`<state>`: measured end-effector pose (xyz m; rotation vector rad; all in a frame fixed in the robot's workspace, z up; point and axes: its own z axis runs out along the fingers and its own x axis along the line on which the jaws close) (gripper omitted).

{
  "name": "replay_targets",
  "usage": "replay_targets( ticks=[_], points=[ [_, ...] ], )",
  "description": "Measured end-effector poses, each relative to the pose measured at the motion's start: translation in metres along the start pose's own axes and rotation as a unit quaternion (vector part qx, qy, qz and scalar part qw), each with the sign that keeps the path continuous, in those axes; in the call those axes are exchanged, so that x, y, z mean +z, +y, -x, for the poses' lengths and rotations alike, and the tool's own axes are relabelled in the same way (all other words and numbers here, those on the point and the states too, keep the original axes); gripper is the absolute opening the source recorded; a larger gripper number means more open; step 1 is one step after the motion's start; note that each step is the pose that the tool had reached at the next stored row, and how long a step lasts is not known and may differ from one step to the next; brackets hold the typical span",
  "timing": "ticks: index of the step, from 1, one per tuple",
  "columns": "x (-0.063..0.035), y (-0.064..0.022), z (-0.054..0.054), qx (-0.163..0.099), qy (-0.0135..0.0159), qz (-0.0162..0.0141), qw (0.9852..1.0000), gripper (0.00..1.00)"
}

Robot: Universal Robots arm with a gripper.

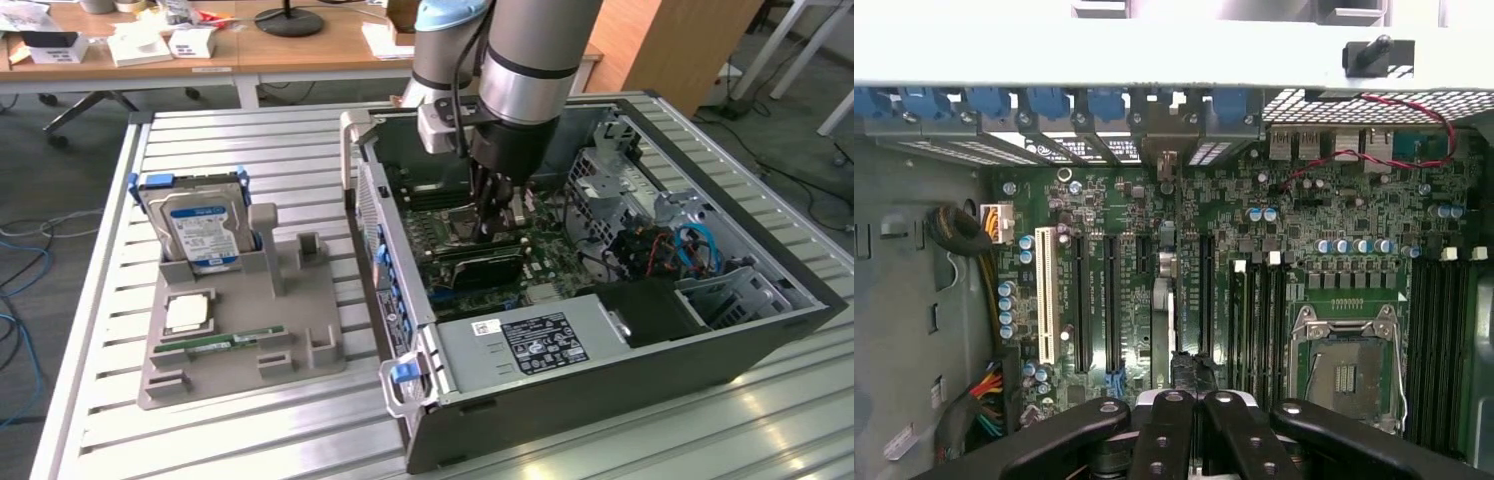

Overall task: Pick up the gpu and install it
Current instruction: 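Press down on the gpu until it lock into place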

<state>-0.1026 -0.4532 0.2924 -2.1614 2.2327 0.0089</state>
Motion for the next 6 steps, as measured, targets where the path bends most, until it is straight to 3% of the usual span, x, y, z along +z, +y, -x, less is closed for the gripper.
replay_targets(
  ticks=[6],
  points=[
    [-0.0001, 0.0000, 0.0000, 0.000, 0.0001, 0.0001, 1.0000, 0.11]
  ],
)
